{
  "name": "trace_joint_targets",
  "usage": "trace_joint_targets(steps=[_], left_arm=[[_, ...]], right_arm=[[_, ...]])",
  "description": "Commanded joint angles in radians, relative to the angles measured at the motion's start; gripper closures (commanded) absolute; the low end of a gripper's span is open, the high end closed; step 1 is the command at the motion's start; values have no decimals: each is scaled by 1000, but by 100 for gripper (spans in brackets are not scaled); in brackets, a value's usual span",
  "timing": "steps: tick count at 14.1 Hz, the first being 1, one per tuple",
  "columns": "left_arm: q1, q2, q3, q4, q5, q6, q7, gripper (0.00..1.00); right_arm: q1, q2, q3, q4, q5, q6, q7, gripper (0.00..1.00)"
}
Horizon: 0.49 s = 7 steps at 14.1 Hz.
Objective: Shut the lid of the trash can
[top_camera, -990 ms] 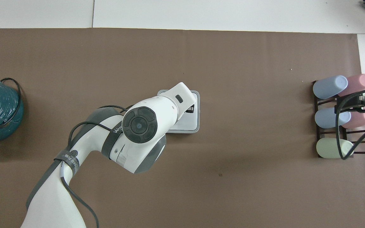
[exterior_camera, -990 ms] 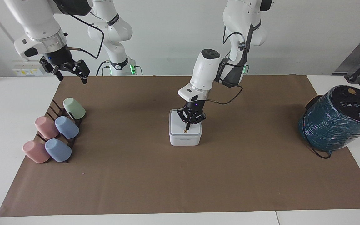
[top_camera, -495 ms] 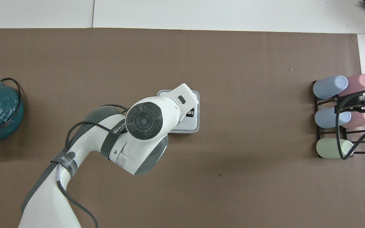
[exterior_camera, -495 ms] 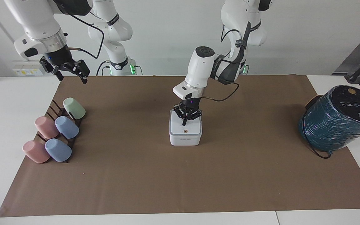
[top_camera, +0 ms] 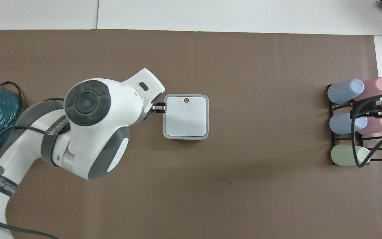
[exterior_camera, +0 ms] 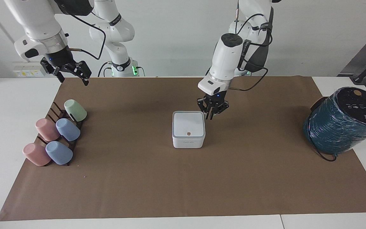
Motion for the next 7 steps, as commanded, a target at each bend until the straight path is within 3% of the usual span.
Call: trace_joint_targets(steps=[1,3,7], left_arm=[[95,-75,-7,-37,-1,-62,127,0],[180,-118,-7,-41,-3,-124,254,0],[310,-169,-5,2,-1,-242,316,0]], right_arm=[[-16,-9,11,-2,17,4,-18,0],[-16,-9,10,-2,17,4,-18,0],[-16,-9,10,-2,17,4,-19,0]])
